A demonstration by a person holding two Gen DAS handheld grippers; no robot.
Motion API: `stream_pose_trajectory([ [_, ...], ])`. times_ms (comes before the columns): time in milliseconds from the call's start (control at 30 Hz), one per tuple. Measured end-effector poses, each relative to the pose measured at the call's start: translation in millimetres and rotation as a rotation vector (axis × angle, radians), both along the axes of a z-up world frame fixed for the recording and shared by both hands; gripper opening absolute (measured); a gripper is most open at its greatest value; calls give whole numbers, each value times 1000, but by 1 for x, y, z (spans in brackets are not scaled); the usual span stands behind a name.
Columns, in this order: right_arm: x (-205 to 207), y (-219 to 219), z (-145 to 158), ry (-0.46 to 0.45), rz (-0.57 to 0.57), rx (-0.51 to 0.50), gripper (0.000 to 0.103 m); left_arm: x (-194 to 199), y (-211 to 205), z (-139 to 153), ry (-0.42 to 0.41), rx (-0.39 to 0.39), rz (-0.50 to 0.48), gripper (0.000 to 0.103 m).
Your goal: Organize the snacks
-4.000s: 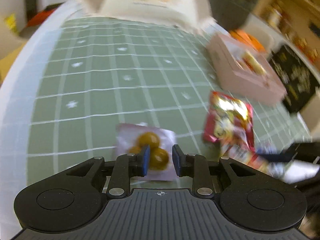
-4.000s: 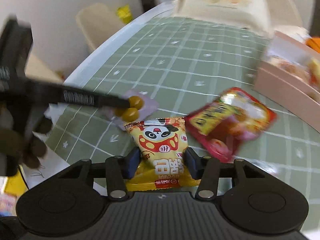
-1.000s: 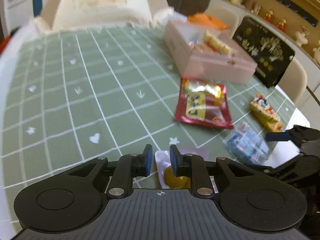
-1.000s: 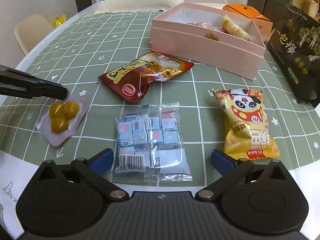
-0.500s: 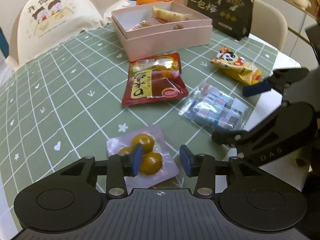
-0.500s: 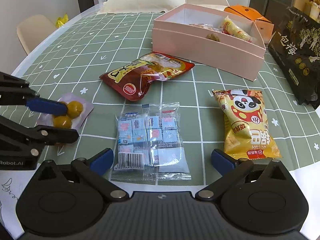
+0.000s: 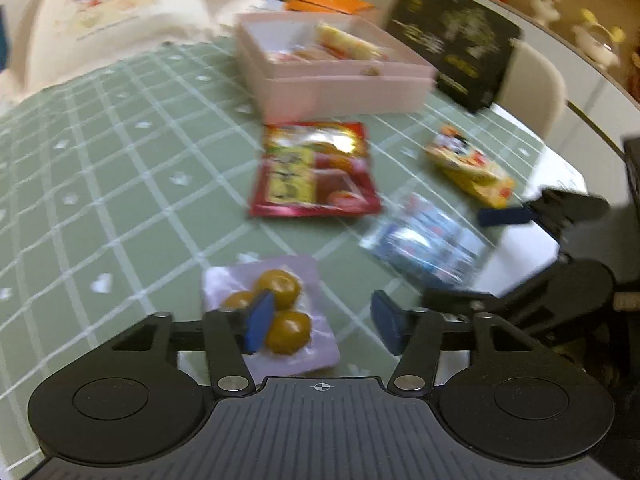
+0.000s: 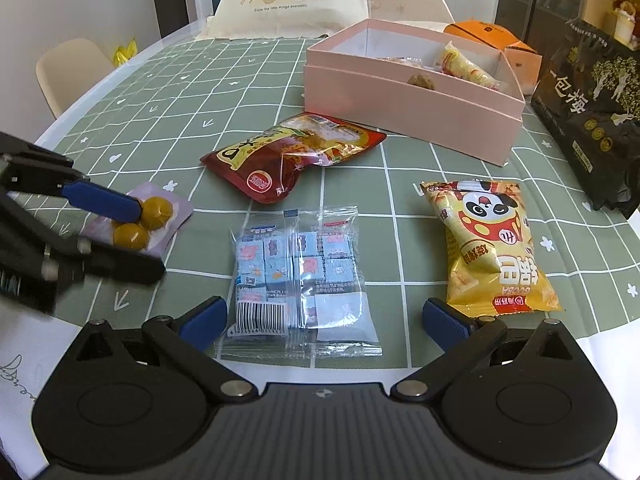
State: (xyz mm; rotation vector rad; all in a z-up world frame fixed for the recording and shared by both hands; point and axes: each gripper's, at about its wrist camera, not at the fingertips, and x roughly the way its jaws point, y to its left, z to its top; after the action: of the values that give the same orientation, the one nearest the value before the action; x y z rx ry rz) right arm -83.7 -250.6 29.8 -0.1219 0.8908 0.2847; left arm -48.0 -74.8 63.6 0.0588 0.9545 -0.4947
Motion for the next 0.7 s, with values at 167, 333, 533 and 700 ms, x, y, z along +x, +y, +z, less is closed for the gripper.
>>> stream_pose_trajectory([
  [167, 0, 0, 0, 1, -5, 1, 103, 4, 9, 4, -27, 79, 55, 59],
  [333, 9, -1, 7, 32, 8, 18, 90, 19, -1, -13, -1, 130, 23, 57],
  [533, 15, 7, 15, 45, 56, 3, 59, 19, -6, -13, 14, 167, -29, 56],
  [700, 6, 9, 36, 32, 90, 5, 58, 21, -3, -11, 30, 143, 10, 51],
])
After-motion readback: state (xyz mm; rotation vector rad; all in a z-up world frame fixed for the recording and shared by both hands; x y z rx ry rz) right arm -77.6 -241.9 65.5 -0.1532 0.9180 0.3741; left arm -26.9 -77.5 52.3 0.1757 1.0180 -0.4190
